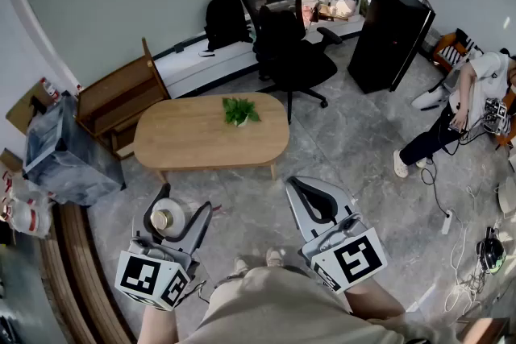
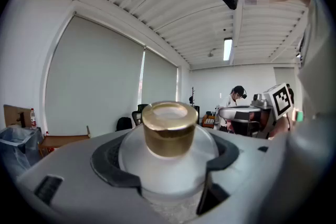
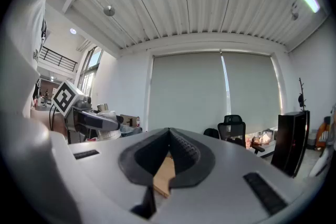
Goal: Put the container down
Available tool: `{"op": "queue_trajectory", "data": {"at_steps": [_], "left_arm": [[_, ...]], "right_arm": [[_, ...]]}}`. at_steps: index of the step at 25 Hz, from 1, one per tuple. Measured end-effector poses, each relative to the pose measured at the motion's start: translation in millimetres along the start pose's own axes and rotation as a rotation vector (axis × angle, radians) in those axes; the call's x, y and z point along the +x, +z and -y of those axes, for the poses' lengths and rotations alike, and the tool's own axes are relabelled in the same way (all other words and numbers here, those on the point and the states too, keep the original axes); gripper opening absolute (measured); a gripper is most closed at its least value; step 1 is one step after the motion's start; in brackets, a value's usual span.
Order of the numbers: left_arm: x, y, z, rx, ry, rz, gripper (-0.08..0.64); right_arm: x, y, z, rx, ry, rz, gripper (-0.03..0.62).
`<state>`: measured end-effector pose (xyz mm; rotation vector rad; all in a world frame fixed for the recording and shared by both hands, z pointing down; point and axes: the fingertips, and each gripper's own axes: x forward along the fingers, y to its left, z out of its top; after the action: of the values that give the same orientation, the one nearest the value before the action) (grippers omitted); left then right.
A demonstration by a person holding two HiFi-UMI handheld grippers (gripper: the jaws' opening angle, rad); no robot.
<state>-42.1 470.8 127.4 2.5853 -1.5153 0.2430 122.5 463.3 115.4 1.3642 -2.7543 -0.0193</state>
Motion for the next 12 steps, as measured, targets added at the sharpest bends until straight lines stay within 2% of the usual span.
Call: {"op": "queue_trajectory", "data": {"at_steps": [6, 10, 12], "left_arm": [[14, -3, 9, 0.011, -0.002, -0.015, 0.334], [23, -1, 14, -0.045, -0.019, -0.006, 0.334], [29, 1, 18, -0.038, -0.013, -0.003, 0.334]], "right_arm": [[0, -6, 15, -0.002, 0.001, -0.008, -0.005], [1, -9, 27, -0.001, 0.007, -0.012, -0.005], [1, -11, 35, -0.003, 0.012, -0.016, -0.005]]}}
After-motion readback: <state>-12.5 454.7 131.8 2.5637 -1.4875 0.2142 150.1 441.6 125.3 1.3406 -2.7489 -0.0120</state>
